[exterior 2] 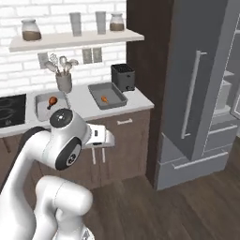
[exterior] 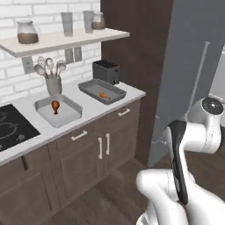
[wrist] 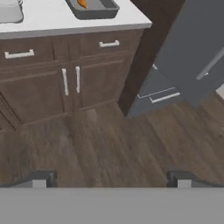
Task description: Place one tomato and one chicken drumstick in each tupperware on the nearby counter, to pack two identical lunches.
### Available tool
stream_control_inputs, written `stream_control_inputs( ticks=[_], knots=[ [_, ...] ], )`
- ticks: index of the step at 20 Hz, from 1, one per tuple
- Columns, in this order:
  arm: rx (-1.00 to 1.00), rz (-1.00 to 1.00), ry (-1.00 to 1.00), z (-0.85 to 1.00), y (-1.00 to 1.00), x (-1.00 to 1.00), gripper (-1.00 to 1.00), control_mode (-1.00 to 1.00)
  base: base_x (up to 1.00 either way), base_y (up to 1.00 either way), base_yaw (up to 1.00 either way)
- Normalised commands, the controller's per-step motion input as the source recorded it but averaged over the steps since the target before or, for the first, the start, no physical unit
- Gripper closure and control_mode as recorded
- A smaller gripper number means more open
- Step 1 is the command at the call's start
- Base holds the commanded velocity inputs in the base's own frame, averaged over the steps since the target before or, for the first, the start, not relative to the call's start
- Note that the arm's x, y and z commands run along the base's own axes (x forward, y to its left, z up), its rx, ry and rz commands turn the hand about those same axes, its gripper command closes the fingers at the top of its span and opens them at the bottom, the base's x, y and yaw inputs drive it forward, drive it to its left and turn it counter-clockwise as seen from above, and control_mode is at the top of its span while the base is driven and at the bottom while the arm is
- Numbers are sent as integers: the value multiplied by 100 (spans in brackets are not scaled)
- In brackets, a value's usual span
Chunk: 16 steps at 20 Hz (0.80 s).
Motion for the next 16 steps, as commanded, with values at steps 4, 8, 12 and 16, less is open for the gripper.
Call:
stream_control_inputs(
  ticks=[4, 8, 12, 16],
  knots=[
    [0, 0, 0, 0, 0, 0, -100, 100, 3, -34, -94],
    [0, 0, 0, 0, 0, 0, -100, 100, 48, -83, -75],
    [0, 0, 0, 0, 0, 0, -100, 100, 91, -88, -52],
    [0, 0, 0, 0, 0, 0, -100, 100, 100, -76, -10]
  ],
)
